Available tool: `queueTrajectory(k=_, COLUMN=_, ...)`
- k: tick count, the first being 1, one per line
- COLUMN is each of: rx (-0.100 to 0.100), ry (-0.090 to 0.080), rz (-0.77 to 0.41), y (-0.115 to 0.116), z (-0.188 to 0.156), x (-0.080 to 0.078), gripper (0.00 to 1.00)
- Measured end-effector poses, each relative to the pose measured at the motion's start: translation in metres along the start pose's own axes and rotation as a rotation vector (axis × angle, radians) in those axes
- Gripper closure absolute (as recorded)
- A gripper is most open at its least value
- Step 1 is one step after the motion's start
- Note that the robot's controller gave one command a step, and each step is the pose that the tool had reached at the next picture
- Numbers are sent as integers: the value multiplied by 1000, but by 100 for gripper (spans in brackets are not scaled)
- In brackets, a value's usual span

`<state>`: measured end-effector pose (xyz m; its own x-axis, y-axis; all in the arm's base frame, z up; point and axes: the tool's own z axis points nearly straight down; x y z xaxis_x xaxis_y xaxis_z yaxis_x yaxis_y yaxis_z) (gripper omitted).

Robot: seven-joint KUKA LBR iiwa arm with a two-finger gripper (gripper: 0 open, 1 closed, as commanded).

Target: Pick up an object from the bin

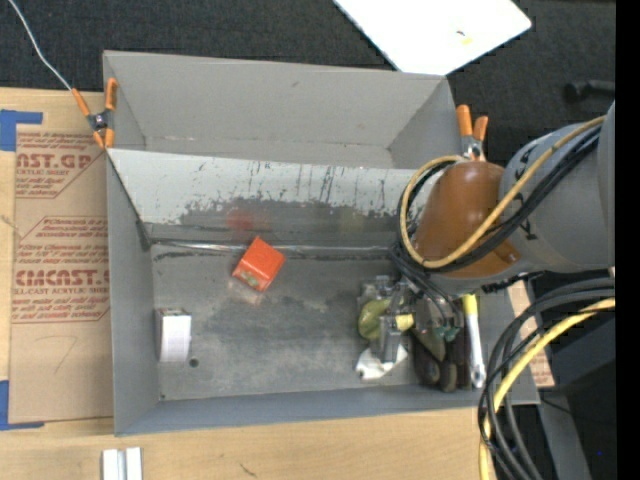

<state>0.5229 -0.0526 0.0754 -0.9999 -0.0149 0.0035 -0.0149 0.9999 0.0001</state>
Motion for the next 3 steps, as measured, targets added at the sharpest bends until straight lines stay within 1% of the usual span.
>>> queueTrajectory(k=1, rx=-4, ry=-4, rz=28, y=-4, z=-3, x=0, gripper=100)
queueTrajectory(k=2, rx=0, ry=-9, rz=66, y=-4, z=-2, x=4, gripper=100)
queueTrajectory(k=3, rx=-3, ry=-6, rz=83, y=-11, z=-32, x=14, gripper=100)
